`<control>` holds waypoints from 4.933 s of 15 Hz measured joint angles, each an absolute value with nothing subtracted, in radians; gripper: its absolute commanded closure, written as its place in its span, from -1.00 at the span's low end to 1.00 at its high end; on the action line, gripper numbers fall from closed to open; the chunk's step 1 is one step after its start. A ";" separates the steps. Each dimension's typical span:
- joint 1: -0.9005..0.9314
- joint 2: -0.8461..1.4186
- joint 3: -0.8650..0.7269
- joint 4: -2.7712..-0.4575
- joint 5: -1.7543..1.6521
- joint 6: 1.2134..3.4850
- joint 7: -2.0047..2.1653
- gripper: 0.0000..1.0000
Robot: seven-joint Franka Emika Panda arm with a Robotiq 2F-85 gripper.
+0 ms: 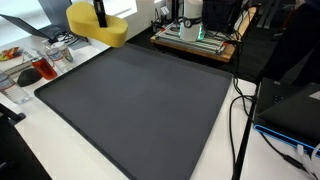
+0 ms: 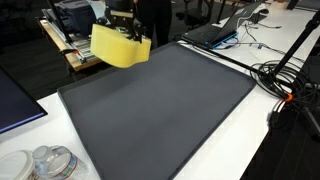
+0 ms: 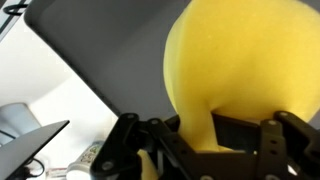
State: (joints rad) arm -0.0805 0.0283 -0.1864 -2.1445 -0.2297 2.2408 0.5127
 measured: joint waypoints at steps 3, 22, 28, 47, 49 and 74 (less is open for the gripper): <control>-0.062 -0.039 -0.127 -2.144 -0.348 2.187 0.537 1.00; 0.009 -0.085 0.039 -2.055 -0.287 2.159 0.119 1.00; 0.018 -0.031 0.041 -2.014 -0.256 2.159 0.083 -0.07; 0.024 0.022 0.048 -1.967 -0.267 2.078 0.144 -1.00; 0.041 0.047 0.058 -1.954 -0.300 2.057 0.204 -1.00; 0.310 0.561 0.027 -1.539 -0.557 1.737 0.693 -1.00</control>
